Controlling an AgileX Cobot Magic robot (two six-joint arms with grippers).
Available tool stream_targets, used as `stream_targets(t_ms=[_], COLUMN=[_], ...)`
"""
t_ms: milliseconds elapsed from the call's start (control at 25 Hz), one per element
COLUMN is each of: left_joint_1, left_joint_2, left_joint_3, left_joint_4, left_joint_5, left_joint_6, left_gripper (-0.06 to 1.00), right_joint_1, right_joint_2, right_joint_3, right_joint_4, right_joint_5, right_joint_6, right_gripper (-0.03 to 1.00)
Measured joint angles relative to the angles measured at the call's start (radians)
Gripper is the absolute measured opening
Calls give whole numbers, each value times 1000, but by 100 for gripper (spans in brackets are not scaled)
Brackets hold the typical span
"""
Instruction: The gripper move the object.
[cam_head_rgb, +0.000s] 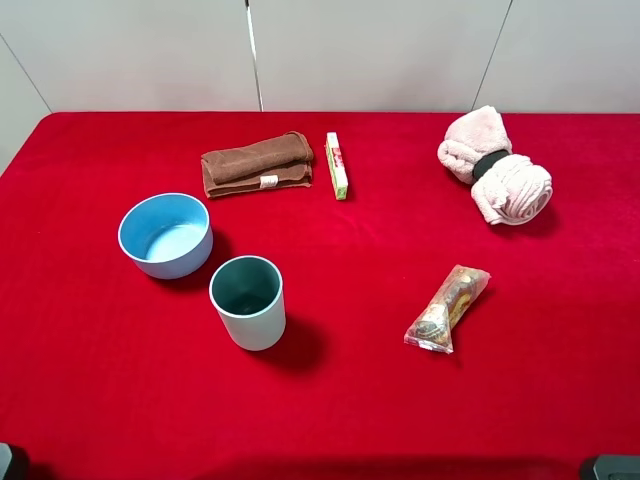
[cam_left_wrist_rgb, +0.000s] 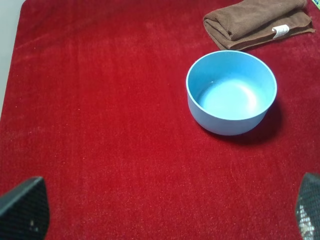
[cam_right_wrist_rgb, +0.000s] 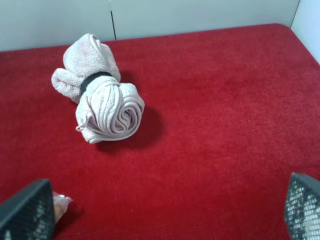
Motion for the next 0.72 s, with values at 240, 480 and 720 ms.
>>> stream_targets(t_ms=[240,480,720], left_joint_1=[0,0,0], left_joint_2=[0,0,0], left_joint_3=[0,0,0], left_joint_4=[0,0,0], left_joint_5=[0,0,0], left_joint_6=[0,0,0], left_gripper=[98,98,98], right_joint_1=[0,0,0], right_joint_2=[0,0,0], right_joint_3=[0,0,0], right_joint_4=[6,8,8], right_joint_5=[0,0,-1], right_joint_6=[0,0,0], right_gripper=[69,69,69])
